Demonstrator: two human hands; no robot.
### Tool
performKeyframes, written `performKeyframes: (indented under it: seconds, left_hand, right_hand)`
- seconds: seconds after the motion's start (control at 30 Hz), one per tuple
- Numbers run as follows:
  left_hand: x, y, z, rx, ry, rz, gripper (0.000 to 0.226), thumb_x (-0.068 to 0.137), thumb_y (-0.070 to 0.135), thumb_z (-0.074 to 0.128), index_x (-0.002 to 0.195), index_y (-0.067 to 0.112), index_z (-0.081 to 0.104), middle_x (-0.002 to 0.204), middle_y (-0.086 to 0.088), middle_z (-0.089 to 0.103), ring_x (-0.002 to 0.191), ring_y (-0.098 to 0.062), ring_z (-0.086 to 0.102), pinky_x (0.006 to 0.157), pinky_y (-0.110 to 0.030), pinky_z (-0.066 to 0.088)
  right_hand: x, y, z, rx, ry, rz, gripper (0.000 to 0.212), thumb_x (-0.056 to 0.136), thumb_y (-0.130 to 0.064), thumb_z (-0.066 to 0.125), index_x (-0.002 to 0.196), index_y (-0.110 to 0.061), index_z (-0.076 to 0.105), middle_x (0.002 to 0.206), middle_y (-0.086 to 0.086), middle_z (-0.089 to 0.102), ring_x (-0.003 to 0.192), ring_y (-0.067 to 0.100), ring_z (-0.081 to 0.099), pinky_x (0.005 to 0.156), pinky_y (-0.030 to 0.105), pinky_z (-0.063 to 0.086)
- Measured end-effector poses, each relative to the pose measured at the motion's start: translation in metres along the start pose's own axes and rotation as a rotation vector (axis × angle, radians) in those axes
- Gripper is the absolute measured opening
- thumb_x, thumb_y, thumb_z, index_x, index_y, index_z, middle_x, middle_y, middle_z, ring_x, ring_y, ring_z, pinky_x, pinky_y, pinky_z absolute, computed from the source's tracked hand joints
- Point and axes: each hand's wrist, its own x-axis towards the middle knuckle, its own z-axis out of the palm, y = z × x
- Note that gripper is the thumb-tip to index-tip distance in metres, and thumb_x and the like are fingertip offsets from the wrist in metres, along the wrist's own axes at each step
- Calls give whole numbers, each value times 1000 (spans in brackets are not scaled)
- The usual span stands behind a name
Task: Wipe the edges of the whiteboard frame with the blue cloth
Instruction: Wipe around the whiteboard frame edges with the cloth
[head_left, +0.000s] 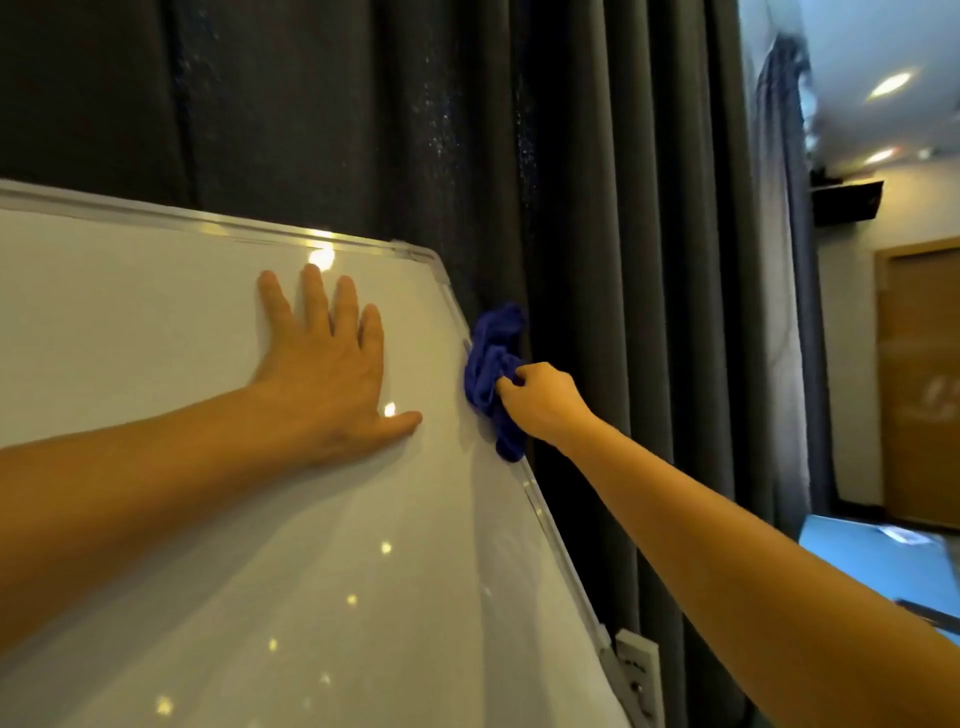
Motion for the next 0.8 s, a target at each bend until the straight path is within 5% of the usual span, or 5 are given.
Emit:
performKeyframes:
  seconds: [0.1, 0.17, 0.27, 0.37, 0.8]
  left_hand:
    - [3, 9, -5, 15, -15, -4, 128, 57, 95, 2, 153, 11, -3, 161, -24, -7, 142, -55, -11, 106, -78, -5]
    - [6, 16, -7, 9, -22, -11, 127, 56, 97, 4, 153, 16, -1, 160, -25, -6, 142, -56, -11, 104, -78, -7]
    - [6, 21, -6, 15, -23, 9, 119, 57, 96, 2, 153, 27, -3, 161, -21, -9, 142, -54, -13, 102, -78, -11]
    - [5, 21, -1, 41, -21, 19, 116, 59, 95, 3, 153, 27, -5, 161, -20, -11, 144, -50, -12, 103, -78, -9]
    - [2, 55, 8, 12, -89, 66, 113, 61, 93, -1, 153, 28, -7, 163, -15, -9, 139, -60, -15, 104, -81, 1]
  right_hand:
    - [-8, 8, -12, 233, 101, 101, 27, 82, -32, 74, 88, -16, 53, 88, 3, 58, 73, 17, 56, 59, 25, 44]
    - [-10, -4, -6, 359, 164, 26, 54, 79, -28, 76, 120, -26, 42, 124, 7, 44, 90, 16, 53, 72, 26, 47]
    - [-12, -17, 22, 225, 120, -68, 80, 85, -56, 59, 148, -48, 11, 160, 4, 1, 138, 40, 25, 109, 53, 30]
    - [-19, -8, 47, -91, 72, -109, 96, 74, -90, 19, 154, -42, -1, 165, 0, -16, 149, 32, -21, 115, 58, -12]
    - [-147, 72, 81, 81, -37, 187, 114, 66, -95, 9, 157, -26, 8, 166, 0, 3, 150, 28, -15, 118, 51, -5]
